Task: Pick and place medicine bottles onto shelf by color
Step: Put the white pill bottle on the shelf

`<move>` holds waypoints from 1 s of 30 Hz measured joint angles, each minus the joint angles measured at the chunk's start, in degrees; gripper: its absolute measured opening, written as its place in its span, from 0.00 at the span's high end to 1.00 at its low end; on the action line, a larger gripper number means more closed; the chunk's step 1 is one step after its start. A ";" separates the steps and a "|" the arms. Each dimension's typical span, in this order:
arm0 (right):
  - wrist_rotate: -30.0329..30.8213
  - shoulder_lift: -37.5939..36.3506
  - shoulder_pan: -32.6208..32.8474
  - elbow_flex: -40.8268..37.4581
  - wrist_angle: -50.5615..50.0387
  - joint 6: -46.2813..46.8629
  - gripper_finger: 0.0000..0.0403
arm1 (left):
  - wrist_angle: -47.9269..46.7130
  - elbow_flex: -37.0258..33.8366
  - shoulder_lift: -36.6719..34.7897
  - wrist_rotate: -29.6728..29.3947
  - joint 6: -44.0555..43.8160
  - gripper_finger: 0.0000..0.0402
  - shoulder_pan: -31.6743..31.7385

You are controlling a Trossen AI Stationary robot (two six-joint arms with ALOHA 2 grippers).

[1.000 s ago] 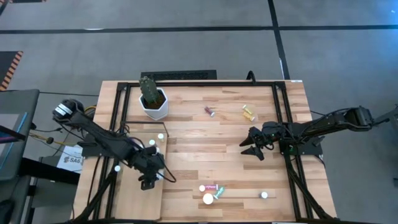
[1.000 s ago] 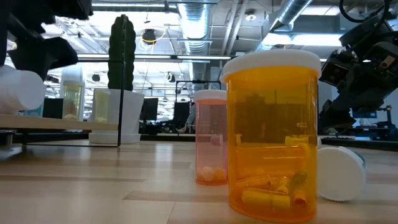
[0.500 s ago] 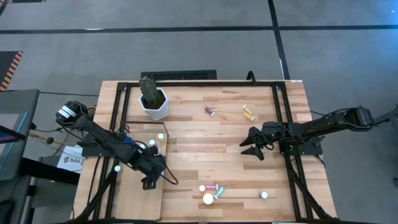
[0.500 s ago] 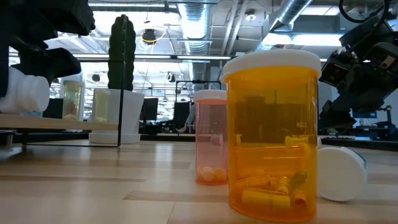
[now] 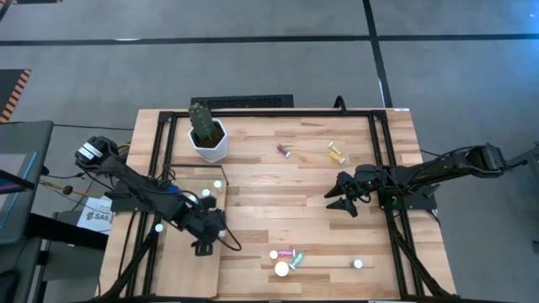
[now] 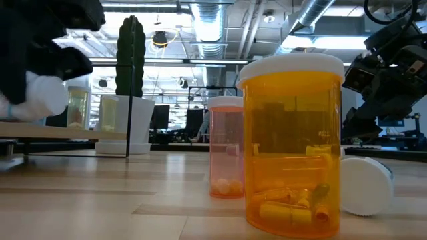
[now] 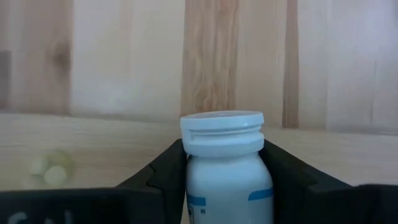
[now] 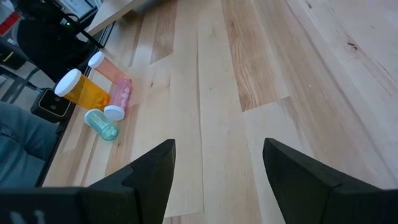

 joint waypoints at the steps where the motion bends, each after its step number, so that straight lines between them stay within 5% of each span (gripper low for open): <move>1: 0.00 0.00 0.00 0.00 0.03 -0.01 0.34 | -0.13 0.29 -0.16 -1.12 0.15 0.64 -0.27; 20: 0.00 -0.01 0.00 0.00 0.02 0.00 0.34 | 4.10 1.65 -1.60 -32.09 -5.06 0.62 -9.28; 30: 0.00 0.00 0.00 0.00 0.01 0.00 0.34 | 22.74 -8.27 -1.60 -49.25 -10.05 0.62 -15.59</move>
